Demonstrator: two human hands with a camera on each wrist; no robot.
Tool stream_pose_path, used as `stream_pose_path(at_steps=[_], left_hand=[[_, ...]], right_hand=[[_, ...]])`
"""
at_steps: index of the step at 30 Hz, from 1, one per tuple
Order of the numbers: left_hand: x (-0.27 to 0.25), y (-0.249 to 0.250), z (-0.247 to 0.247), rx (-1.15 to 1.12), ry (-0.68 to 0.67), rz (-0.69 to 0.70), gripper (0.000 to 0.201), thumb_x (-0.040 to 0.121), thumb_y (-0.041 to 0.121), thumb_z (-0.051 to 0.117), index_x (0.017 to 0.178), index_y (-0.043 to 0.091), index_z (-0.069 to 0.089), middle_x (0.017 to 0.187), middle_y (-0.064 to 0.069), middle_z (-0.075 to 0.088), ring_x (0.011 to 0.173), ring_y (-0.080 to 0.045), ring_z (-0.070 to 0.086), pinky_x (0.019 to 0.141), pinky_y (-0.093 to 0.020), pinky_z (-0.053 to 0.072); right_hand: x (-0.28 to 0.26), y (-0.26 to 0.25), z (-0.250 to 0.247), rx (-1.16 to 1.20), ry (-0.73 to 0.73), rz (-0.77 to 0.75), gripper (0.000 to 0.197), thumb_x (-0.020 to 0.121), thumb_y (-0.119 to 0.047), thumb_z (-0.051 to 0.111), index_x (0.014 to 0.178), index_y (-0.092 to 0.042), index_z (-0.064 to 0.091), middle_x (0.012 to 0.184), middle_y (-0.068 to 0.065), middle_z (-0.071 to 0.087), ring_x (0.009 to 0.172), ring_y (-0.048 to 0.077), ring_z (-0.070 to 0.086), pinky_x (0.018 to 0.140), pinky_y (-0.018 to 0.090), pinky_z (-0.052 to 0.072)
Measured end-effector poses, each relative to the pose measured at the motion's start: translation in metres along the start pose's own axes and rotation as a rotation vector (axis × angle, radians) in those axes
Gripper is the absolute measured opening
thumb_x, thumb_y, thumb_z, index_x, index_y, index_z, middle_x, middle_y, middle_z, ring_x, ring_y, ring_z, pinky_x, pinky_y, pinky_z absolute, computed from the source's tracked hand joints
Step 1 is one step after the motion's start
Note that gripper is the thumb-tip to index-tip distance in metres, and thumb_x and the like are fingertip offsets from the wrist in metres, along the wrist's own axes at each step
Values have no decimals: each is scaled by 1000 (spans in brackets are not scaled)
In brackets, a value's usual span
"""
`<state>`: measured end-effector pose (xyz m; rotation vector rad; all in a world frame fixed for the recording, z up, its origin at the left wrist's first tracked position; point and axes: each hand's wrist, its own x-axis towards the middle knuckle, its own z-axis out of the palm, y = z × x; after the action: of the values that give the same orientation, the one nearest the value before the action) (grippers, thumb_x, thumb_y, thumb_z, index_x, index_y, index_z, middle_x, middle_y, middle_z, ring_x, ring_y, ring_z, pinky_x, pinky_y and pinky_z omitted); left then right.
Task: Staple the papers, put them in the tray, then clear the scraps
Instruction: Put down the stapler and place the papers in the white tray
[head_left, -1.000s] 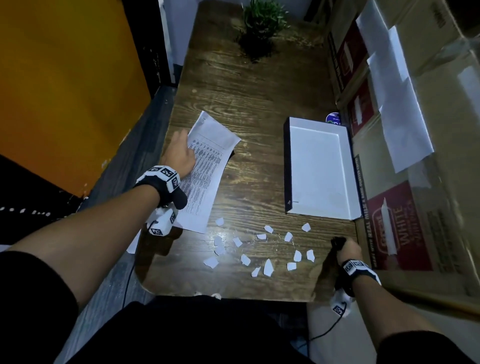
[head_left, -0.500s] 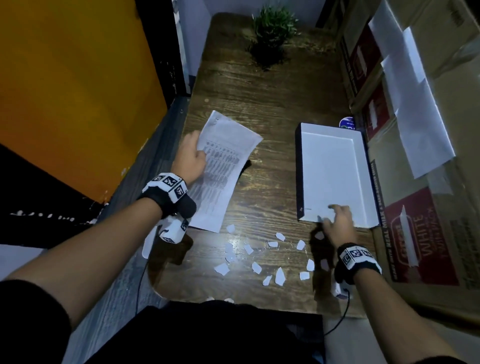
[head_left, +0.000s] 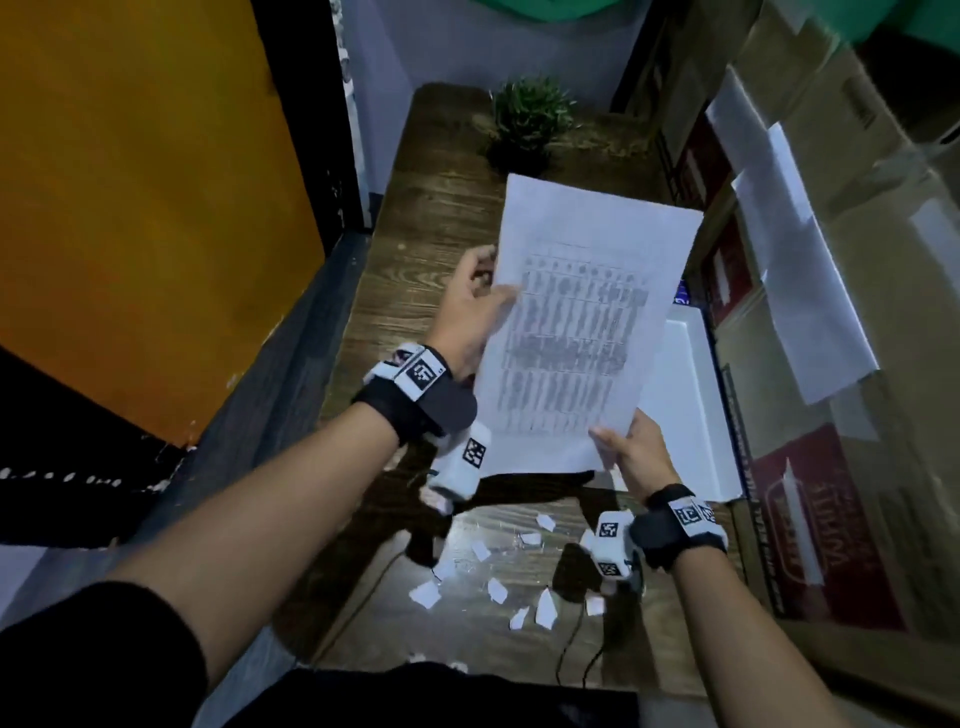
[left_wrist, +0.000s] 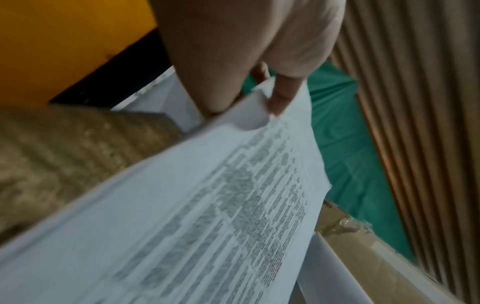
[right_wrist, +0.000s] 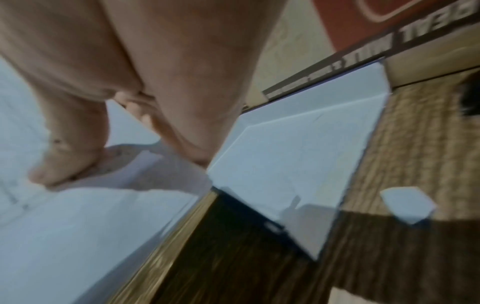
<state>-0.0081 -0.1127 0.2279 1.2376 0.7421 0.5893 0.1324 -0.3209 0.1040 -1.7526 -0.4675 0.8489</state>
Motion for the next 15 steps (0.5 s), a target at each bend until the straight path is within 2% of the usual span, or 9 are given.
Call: stream_pose_path(at_steps=[3,5,6,7,8,9,11,13,15], left_hand=[[0,-65,33,236,-226,-208,64,82,13,66,134,23,32,125,-10,59,104,-29,64,81,-44,58],[-1,-113,64,488,-409,-278,70,83,7,58,139,19,19,117,-19,57,91,-32,63,75,-47,58],[-2,-131,81,569,-468,-323,70,86,5,53,141,19,13,108,-23,57,80,-31,61,68,-44,56],[-1,-146,97,631,-508,-376,70,88,5,48,144,18,9,98,-23,56,72,-30,58,67,-45,54],[2,-157,112,683,-519,-411,70,90,6,47,146,15,5,94,-24,56,73,-32,58,72,-46,53],[5,-162,125,716,-515,-438,73,90,6,46,147,12,2,95,-24,56,79,-34,59,76,-45,51],[18,-176,148,762,-498,-492,78,89,2,47,148,12,-2,104,-21,58,94,-36,59,80,-43,49],[28,-182,160,816,-499,-550,81,90,2,48,149,9,-7,128,-23,53,115,-37,57,94,-44,49],[42,-188,170,876,-504,-584,81,90,4,51,149,4,-4,142,-23,41,124,-35,52,99,-40,46]], right_hand=[[-6,13,-41,-20,111,33,23,88,8,56,106,-6,57,83,-2,66,62,0,64,54,15,50],[6,25,-71,-122,183,76,20,88,4,58,100,-12,58,80,1,63,62,6,64,50,14,49],[16,31,-85,-188,229,95,20,86,2,60,97,-14,58,84,4,66,70,15,66,57,19,53],[27,37,-97,-264,252,122,20,85,1,62,100,-13,58,94,9,68,82,23,66,69,26,54],[38,41,-108,-360,274,163,25,85,1,62,108,-7,57,107,14,65,92,26,62,81,30,50],[46,45,-116,-454,303,211,34,85,3,61,118,-1,53,113,16,60,98,26,56,86,30,43],[61,57,-131,-579,339,303,48,84,8,59,130,7,45,117,26,55,102,31,53,85,30,37],[72,68,-137,-625,361,353,49,83,11,58,130,7,46,103,22,56,93,31,53,81,29,37],[87,80,-143,-657,374,383,49,83,10,58,129,6,45,99,16,52,91,28,50,82,32,37]])
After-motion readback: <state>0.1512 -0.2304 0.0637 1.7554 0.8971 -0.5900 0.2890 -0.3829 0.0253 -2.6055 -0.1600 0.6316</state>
